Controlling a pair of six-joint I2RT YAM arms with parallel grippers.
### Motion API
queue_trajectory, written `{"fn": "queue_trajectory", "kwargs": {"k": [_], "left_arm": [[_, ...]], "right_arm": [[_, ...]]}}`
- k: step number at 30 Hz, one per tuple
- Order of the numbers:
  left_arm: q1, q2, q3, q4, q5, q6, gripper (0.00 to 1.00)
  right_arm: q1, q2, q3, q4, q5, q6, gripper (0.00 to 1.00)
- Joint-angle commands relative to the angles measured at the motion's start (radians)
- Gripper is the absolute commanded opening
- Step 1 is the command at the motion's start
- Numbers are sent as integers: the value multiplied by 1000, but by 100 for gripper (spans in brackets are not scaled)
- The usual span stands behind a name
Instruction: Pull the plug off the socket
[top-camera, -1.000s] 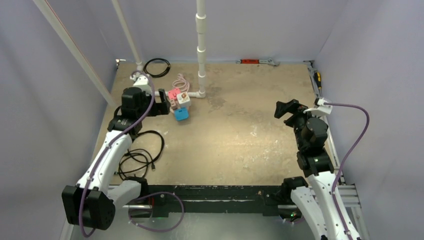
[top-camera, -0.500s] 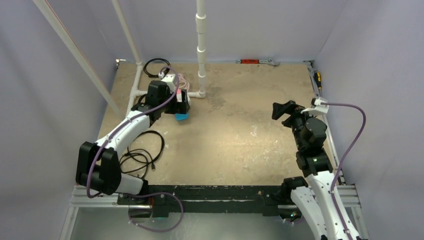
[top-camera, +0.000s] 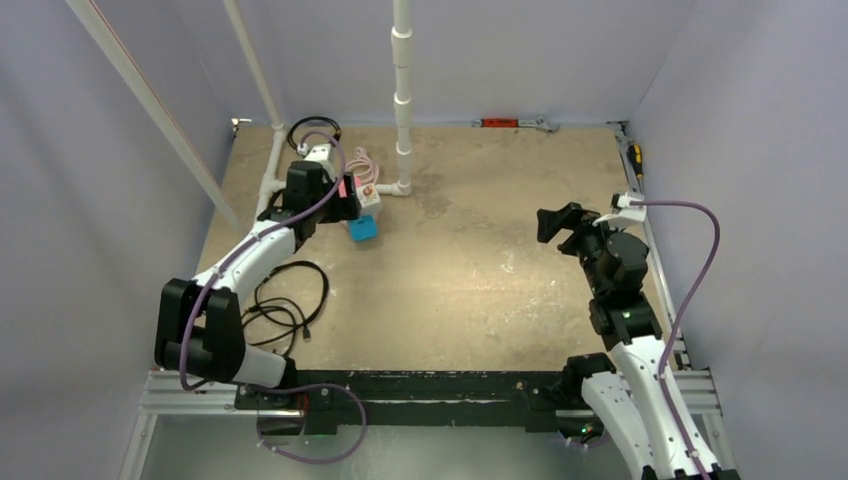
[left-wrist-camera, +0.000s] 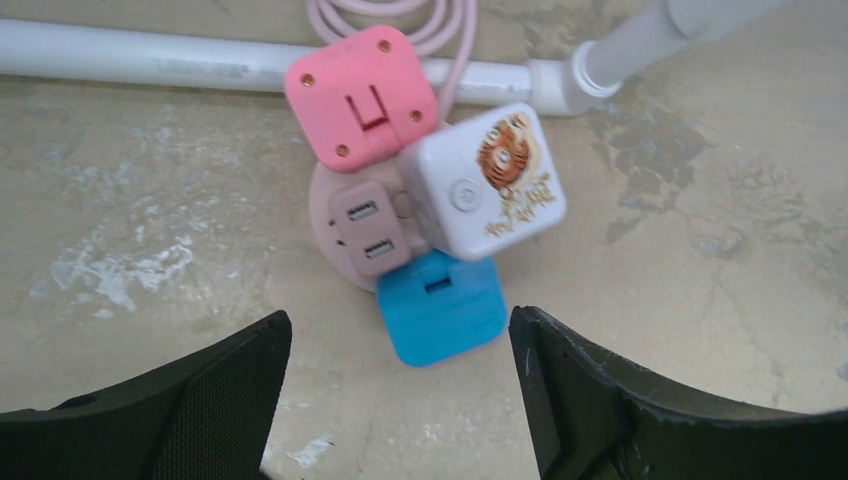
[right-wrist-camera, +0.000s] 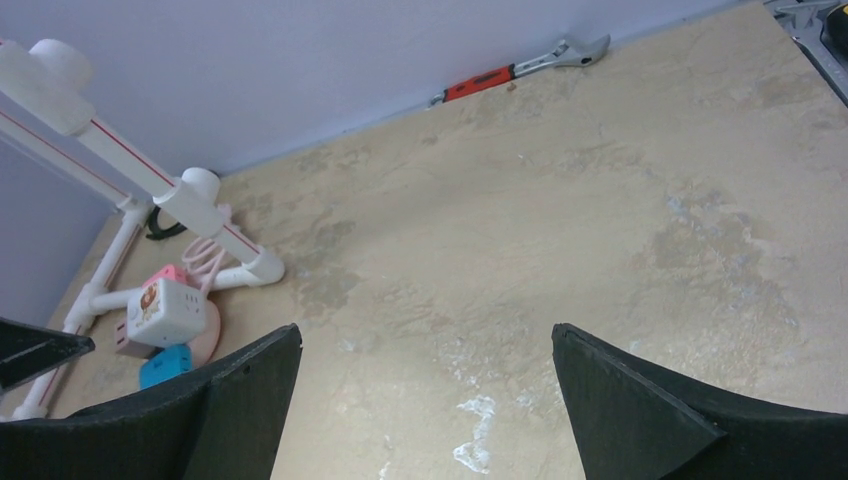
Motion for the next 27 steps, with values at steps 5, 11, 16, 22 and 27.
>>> {"fn": "queue_trajectory", "kwargs": {"k": [5, 11, 16, 22, 27], "left_arm": [[42, 112, 45, 69, 2, -30, 66], [43, 158, 58, 93, 9, -41, 60], [43, 186, 71, 117, 8, -48, 55], [43, 207, 95, 139, -6, -42, 45], [43, 258, 140, 128, -4, -38, 40]], "right_arm": [[-3, 22, 3, 47, -20, -20, 99], [-3, 56, 12, 44, -47, -19, 99], [-2, 66, 14, 50, -77, -20, 99], [-2, 80, 12, 59, -86, -22, 99], [-3, 91, 8, 67, -91, -22, 99]]}}
